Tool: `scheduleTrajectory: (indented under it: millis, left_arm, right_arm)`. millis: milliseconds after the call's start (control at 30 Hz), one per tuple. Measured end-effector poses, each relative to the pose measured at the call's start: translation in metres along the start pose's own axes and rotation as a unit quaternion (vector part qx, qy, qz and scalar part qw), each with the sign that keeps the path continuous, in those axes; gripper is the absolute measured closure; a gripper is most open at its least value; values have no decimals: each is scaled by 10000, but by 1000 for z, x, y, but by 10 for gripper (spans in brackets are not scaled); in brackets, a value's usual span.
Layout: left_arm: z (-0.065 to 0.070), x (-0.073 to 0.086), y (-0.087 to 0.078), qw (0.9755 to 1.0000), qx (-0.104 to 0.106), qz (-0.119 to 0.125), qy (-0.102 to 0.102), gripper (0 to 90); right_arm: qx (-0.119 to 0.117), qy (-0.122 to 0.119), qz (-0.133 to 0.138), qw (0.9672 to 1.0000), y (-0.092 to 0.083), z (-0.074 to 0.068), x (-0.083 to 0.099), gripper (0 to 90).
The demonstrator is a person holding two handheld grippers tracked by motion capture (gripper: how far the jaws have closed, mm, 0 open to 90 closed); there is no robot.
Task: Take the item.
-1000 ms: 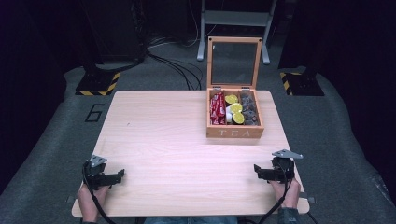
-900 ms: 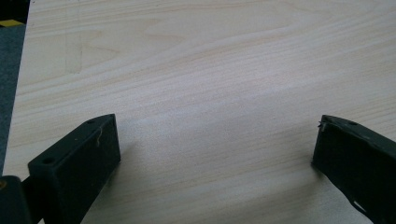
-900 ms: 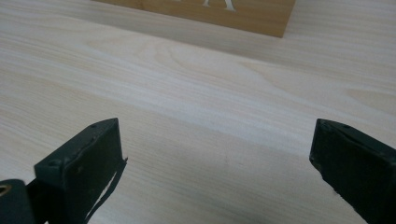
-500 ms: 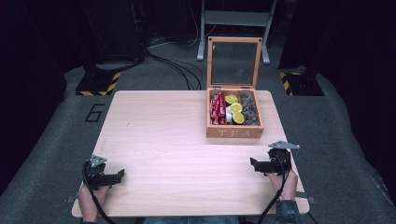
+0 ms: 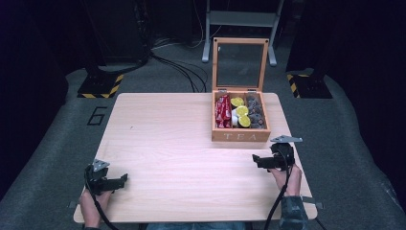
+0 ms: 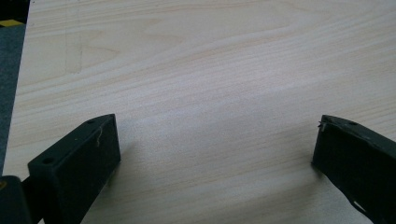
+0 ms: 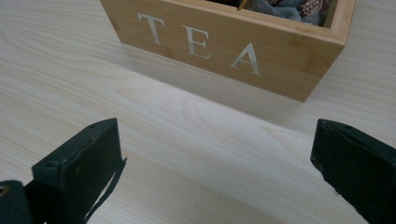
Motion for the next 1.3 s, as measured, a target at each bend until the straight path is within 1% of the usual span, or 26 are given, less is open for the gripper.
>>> scheduleTrajectory:
  millis: [67,100,167,200,267,433,533,600,633,700,733,800,900,933,1000,1033,1067,1100,1167,1200,1233,1267,1300]
  left_arm:
    - [0,0,0,10000,-2,0,-1,4]
    - [0,0,0,10000,-2,-1,-1,4]
    - [0,0,0,10000,-3,-1,-1,4]
    - [0,0,0,10000,-7,0,-2,5]
    - [0,0,0,10000,-2,-1,1,4]
    - [0,0,0,10000,-9,-2,3,4]
    - [0,0,0,10000,0,-2,-1,5]
    - [0,0,0,10000,-13,6,11,5]
    - [0,0,0,10000,-7,8,9,4]
    - [0,0,0,10000,-2,-3,0,5]
    - [0,0,0,10000,-8,-3,4,5]
    - [0,0,0,10000,-2,-4,1,4]
    - [0,0,0,10000,-8,-3,3,4]
    - [0,0,0,10000,-8,-3,2,5]
    - [0,0,0,10000,0,-4,1,5]
    - [0,0,0,10000,0,-4,1,4]
    - [0,0,0,10000,1,-5,1,5]
    - [0,0,0,10000,0,-3,2,5]
    - [0,0,0,10000,-1,-5,1,5]
    - [0,0,0,10000,2,-4,-1,5]
    - [0,0,0,10000,2,-4,-1,5]
    - [0,0,0,10000,-2,-4,1,5]
    - [0,0,0,10000,2,-6,1,5]
  right_arm:
    - [-21,22,-15,10000,0,-1,-2,10]
    - [-22,20,-15,10000,1,-2,-5,11]
    - [-55,4,-37,10000,2,-3,-9,11]
    - [-52,-53,-34,10000,3,-3,-13,12]
    - [-51,-42,-48,10000,3,-3,-15,12]
    - [-117,-69,-37,9999,6,-5,-28,13]
    - [-115,-148,-45,9998,6,-6,-36,30]
    - [-135,-125,-67,9998,7,-7,-40,32]
    - [-146,-183,-51,9997,8,-7,-43,32]
    - [-155,-167,-77,9997,8,-7,-45,30]
    - [-149,-231,-86,9996,11,-7,-51,26]
    - [-181,-145,-110,9997,13,-8,-54,24]
    - [-221,-224,-108,9994,18,-8,-61,22]
    - [-179,-232,-114,9995,19,-8,-63,21]
    - [-239,-243,-161,9993,23,-8,-68,21]
    - [-239,-243,-161,9993,23,-8,-68,21]
    - [-229,-230,-169,9993,26,-8,-74,19]
    - [-242,-265,-198,9992,26,-8,-75,20]
    - [-222,-218,-175,9994,28,-8,-78,18]
    - [-262,-245,-194,9992,31,-6,-82,18]
    - [-302,-203,-196,9991,32,-6,-83,18]
    - [-321,-246,-196,9990,34,-5,-86,18]
    - [-343,-226,-182,9990,35,-5,-87,18]
Point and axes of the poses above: each handheld gripper's, and its own axes: y roughly forward along the jaws, x roughly out of its underside, z roughly to its right, the point moved 9 cm from there along y, roughly forward along the jaws, and after that the axes turned 8 degrees about -z, right-handed, at the moved point
